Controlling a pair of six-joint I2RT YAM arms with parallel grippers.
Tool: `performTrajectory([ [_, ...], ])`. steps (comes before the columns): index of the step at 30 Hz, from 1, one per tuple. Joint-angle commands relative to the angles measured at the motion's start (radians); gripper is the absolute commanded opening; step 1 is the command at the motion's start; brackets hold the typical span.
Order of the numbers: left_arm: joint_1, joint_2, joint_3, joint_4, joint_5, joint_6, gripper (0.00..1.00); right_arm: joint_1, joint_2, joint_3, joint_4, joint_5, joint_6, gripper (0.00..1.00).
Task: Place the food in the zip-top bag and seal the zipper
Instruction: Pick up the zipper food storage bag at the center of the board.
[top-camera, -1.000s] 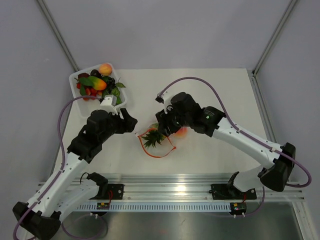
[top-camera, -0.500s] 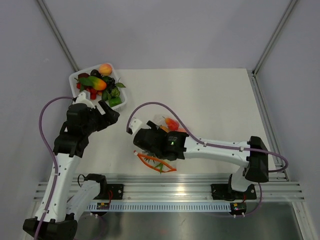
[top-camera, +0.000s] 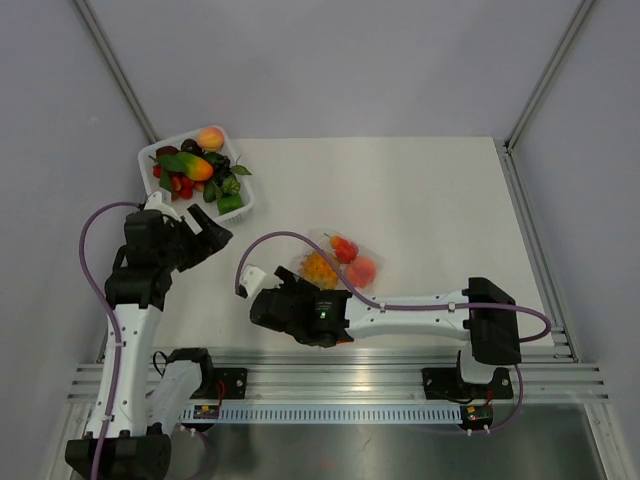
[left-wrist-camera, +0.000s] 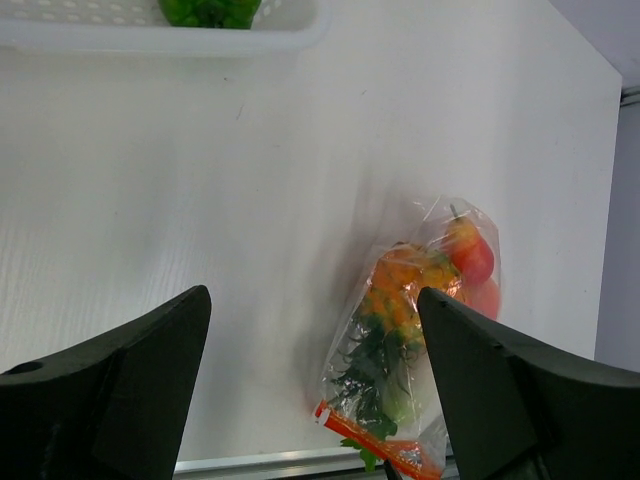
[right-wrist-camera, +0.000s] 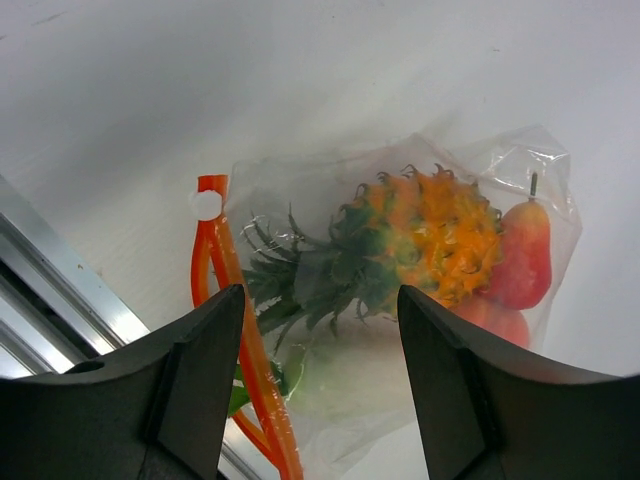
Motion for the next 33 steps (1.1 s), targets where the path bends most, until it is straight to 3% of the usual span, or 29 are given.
performTrajectory([
  [1, 0.005, 0.006, -0.024, 0.042, 0.058, 0.008, 0.88, 0.03, 0.02, -0.021, 0.048, -0.004, 0.05, 0.7],
  [9, 0.005, 0.017, -0.073, 0.076, 0.09, -0.007, 0.88, 0.078, 0.043, -0.055, 0.011, 0.034, 0.072, 0.7],
  [15, 0.005, 0.011, -0.09, 0.088, 0.107, -0.01, 0.88, 0.086, 0.092, -0.091, -0.055, 0.198, 0.164, 0.66],
  [18, 0.005, 0.012, -0.121, 0.104, 0.121, -0.021, 0.87, 0.084, 0.099, -0.097, -0.063, 0.258, 0.19, 0.42],
  [19, 0.005, 0.011, -0.127, 0.111, 0.124, -0.024, 0.87, 0.086, 0.097, -0.098, -0.061, 0.263, 0.193, 0.2],
  [20, 0.005, 0.009, -0.134, 0.114, 0.129, -0.024, 0.87, 0.086, 0.093, -0.1, -0.052, 0.264, 0.195, 0.1],
  [22, 0.005, 0.008, -0.147, 0.122, 0.146, -0.019, 0.88, 0.086, 0.056, -0.121, -0.028, 0.243, 0.184, 0.0],
  [26, 0.003, -0.009, -0.154, 0.134, 0.158, 0.022, 0.89, 0.072, -0.087, -0.204, 0.097, 0.085, 0.107, 0.0],
  [33, -0.001, -0.072, -0.19, 0.254, 0.311, 0.031, 0.89, -0.127, -0.386, -0.249, 0.08, -0.406, 0.081, 0.0],
])
